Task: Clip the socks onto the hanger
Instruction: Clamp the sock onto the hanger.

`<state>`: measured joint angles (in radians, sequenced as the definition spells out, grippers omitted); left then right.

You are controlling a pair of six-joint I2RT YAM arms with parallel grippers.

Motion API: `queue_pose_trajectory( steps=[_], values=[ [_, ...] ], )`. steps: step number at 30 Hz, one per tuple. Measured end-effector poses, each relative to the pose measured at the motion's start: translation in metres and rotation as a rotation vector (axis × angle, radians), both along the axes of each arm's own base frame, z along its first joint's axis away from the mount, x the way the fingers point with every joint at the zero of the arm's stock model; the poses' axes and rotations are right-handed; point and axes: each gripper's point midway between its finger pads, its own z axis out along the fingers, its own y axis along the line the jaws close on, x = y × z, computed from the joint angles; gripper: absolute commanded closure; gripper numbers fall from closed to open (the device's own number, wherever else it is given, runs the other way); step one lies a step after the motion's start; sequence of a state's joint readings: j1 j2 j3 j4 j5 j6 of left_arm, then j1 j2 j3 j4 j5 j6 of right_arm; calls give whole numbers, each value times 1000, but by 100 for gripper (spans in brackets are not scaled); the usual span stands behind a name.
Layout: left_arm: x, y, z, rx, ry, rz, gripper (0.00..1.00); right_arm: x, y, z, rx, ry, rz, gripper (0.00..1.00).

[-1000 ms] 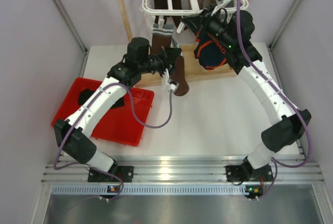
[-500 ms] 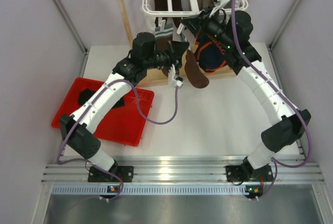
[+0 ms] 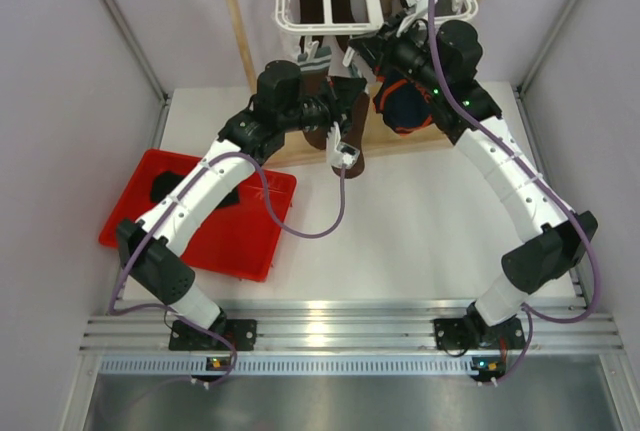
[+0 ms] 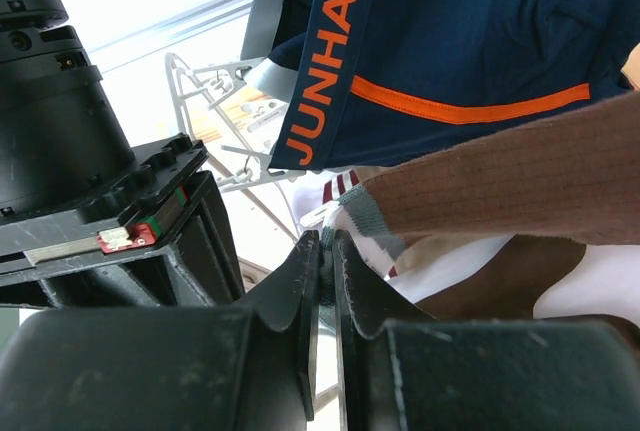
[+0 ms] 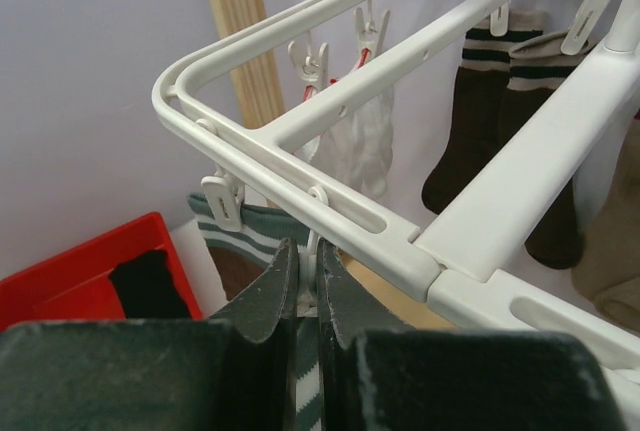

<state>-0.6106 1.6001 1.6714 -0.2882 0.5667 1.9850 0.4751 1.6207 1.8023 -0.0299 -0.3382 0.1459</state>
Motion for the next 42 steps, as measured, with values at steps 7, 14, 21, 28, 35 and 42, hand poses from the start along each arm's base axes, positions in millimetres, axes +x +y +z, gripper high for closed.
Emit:
queue_pose_trajectory(
  steps=[7, 14, 21, 28, 35, 42],
  values=[
    [1, 1, 0, 2, -1, 8, 100, 3, -3, -5, -31, -2, -23, 100],
    [5, 0, 8, -6, -15, 15, 100, 1, -2, -3, -36, -8, -19, 100],
    [5, 0, 17, -16, -31, 19, 100, 2, -1, -3, -58, -25, -34, 100],
    [8, 1, 16, -14, -31, 30, 100, 0, 1, -2, -74, -31, -41, 73],
    [9, 2, 16, -14, -35, 41, 100, -2, 5, -8, -84, -13, -23, 54],
    [12, 4, 18, -14, -41, 61, 100, -3, 8, -11, -84, 2, -7, 48]
  ],
)
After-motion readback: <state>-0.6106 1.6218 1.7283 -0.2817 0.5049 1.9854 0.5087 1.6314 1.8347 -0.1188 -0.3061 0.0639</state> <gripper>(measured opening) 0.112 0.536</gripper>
